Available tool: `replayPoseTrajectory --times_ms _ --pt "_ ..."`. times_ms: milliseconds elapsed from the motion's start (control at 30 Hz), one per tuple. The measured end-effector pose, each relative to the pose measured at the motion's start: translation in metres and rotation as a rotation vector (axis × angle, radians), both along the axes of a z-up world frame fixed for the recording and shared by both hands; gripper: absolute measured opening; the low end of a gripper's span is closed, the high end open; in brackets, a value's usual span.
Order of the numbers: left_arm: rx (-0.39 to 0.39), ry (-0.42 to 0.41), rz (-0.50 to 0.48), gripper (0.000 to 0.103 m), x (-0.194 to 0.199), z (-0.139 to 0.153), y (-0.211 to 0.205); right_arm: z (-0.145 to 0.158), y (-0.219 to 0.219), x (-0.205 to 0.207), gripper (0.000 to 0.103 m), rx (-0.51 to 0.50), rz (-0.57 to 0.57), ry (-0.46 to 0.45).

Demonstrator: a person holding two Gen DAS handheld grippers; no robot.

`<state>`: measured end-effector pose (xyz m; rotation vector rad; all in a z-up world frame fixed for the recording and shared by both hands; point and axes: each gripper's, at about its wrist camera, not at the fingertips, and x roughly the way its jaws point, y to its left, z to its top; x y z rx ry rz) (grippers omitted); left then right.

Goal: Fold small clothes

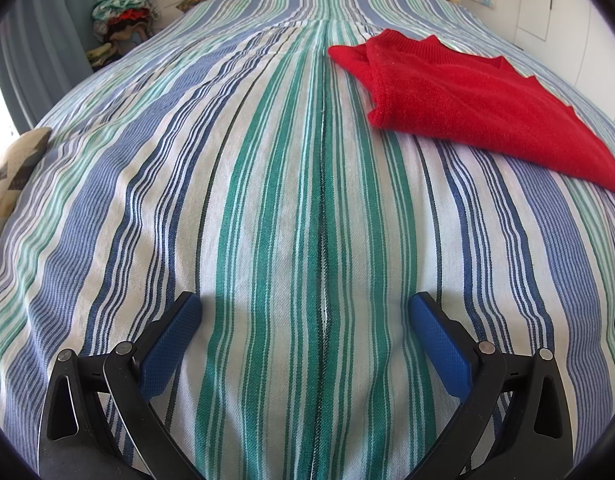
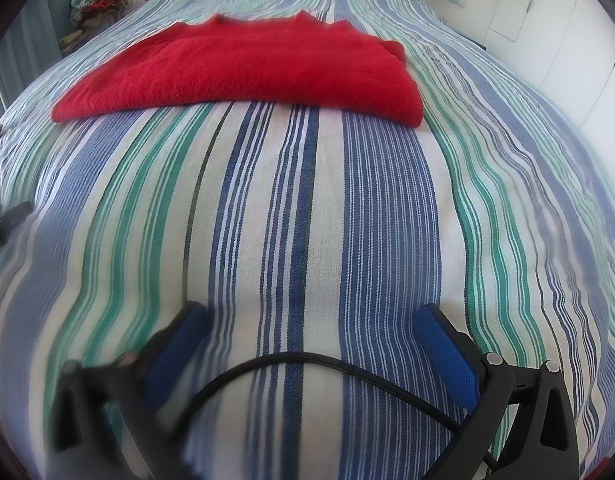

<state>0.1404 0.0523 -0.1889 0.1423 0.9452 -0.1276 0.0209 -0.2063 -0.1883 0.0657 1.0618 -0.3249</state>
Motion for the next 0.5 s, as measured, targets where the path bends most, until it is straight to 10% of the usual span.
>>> replayPoseTrajectory --times_ms 500 --pt "-0.001 0.000 0.000 0.102 -0.0002 0.0000 0.0002 0.0002 0.0006 0.0006 0.102 -0.003 0.000 0.003"
